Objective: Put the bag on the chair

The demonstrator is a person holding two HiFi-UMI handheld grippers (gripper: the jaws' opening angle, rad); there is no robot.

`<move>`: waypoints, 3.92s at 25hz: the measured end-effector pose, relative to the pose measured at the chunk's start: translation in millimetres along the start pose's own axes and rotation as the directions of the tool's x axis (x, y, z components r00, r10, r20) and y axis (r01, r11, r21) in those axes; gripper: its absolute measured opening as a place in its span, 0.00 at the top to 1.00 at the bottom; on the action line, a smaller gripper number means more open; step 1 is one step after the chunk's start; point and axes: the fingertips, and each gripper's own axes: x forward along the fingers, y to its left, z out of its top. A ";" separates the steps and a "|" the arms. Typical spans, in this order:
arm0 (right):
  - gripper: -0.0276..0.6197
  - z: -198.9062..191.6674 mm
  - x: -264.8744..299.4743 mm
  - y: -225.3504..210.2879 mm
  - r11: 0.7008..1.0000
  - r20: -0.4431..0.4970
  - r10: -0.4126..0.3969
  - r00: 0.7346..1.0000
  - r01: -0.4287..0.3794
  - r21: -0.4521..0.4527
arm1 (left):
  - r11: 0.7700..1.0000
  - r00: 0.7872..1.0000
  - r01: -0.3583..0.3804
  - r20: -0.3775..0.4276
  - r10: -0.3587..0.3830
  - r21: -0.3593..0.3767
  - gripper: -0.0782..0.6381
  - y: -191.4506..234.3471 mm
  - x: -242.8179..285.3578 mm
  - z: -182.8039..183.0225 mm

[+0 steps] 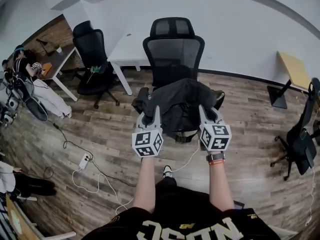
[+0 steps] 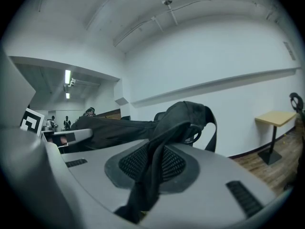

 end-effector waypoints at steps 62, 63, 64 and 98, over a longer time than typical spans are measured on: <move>0.86 -182.9 435.8 -126.5 0.981 -0.481 0.058 0.875 0.040 0.190 | 0.983 0.874 -0.144 -0.481 0.070 -0.118 0.79 200.3 369.3 -262.5; 0.86 -190.5 438.8 -127.6 0.981 -0.493 0.059 0.868 0.040 0.188 | 0.982 0.868 -0.146 -0.491 0.069 -0.120 0.79 202.1 370.6 -270.1; 0.86 -197.8 441.8 -128.7 0.982 -0.505 0.059 0.861 0.042 0.186 | 0.981 0.862 -0.148 -0.502 0.068 -0.122 0.79 203.8 372.0 -277.9; 0.84 -446.4 460.4 -177.9 0.980 -0.847 0.011 0.532 0.162 0.115 | 0.966 0.527 -0.241 -0.848 0.052 -0.090 0.74 261.4 362.3 -550.5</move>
